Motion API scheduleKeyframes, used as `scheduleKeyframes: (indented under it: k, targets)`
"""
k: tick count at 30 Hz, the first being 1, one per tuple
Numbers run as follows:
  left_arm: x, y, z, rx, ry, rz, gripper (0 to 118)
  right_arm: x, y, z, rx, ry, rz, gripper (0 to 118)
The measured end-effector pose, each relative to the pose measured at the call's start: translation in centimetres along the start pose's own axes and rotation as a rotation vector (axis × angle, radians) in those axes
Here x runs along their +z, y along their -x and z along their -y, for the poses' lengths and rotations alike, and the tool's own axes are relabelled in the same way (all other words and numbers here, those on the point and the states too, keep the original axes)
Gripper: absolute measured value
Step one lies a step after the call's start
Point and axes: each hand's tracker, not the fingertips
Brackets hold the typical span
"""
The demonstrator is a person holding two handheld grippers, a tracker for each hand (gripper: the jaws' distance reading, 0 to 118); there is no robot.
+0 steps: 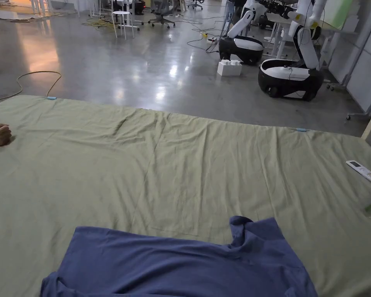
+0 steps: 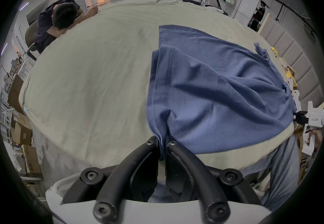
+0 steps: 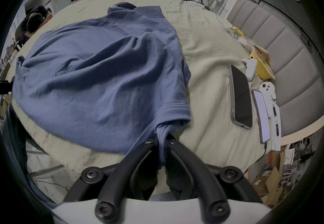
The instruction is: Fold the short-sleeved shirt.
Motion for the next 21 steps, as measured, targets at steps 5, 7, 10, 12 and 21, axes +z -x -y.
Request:
scheduleKeyframes:
  k: [5,7,10,12,21]
  targets:
    - [1.2,-0.1,-1.5,-0.037,-0.074,-0.041,33,1.9,-0.4,-1.2,-0.024,-0.083,0.062,67]
    - [2.0,-0.4,-2.3,-0.030,-0.142,-0.032,56,3.6,-0.2,-2.3,-0.068,-0.193,0.030,81]
    - [3.8,-2.0,-4.1,-0.011,-0.269,0.008,61,5.7,0.3,-4.4,-0.112,-0.373,0.003,82]
    - [4.8,-3.2,-5.4,-0.013,-0.353,0.007,61,7.0,1.4,-5.8,-0.119,-0.496,0.013,85]
    - [10.3,-10.7,-9.0,-0.091,-0.777,-0.055,42,12.8,7.0,-12.4,-0.178,-0.967,0.069,79]
